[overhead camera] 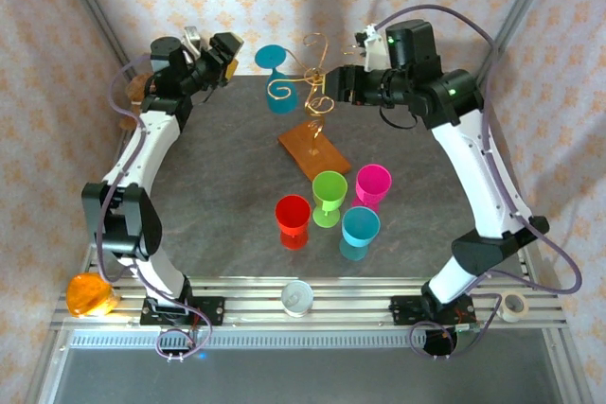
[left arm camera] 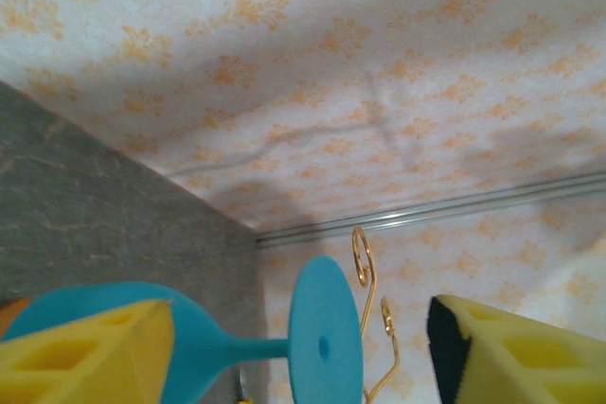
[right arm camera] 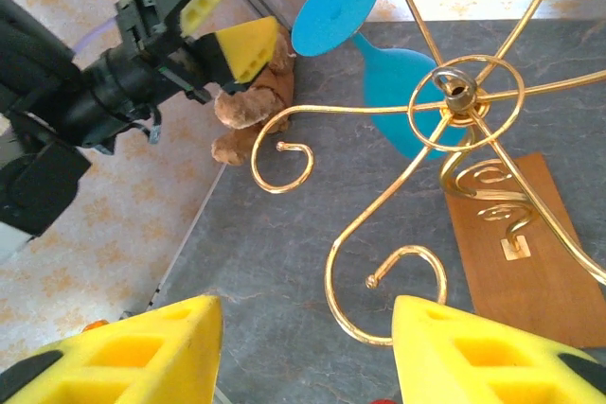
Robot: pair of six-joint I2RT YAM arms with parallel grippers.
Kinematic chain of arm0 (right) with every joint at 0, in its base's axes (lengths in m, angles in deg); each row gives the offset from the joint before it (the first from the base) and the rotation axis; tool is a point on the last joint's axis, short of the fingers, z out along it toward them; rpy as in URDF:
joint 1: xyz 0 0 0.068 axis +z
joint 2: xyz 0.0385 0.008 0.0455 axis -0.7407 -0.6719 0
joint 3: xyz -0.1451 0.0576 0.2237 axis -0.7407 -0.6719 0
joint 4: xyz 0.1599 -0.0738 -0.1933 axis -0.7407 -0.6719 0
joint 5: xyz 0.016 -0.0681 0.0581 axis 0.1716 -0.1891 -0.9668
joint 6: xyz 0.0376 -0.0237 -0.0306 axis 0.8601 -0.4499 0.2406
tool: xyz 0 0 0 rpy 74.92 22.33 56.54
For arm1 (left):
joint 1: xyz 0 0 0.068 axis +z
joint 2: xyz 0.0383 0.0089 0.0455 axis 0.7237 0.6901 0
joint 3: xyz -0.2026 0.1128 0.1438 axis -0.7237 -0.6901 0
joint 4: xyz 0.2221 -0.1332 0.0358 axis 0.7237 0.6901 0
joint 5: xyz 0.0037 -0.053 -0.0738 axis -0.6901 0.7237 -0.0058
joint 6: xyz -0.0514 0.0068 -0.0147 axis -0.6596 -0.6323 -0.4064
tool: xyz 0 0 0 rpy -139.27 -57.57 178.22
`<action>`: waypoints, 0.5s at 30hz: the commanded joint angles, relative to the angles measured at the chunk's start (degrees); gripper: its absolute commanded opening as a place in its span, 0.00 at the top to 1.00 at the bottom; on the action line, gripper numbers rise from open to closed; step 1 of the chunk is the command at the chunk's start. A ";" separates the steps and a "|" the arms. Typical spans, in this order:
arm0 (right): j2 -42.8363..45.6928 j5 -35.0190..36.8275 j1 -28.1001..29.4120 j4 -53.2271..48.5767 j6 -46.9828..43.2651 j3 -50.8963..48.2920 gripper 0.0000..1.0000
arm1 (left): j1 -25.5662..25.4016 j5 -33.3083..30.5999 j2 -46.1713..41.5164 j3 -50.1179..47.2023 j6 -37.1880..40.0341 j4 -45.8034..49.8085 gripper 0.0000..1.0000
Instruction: Take the wine glass off the wine glass rack
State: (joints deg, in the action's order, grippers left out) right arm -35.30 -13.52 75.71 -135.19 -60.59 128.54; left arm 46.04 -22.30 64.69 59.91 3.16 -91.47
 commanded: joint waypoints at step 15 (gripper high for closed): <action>-2.32 -2.69 -0.41 0.37 0.85 3.48 0.50 | -2.89 4.00 0.31 1.02 -4.35 -4.74 0.50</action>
State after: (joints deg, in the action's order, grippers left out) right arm -37.92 -15.25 75.69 -135.19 -60.20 130.46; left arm 43.70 -19.81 65.83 59.93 -1.36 -93.85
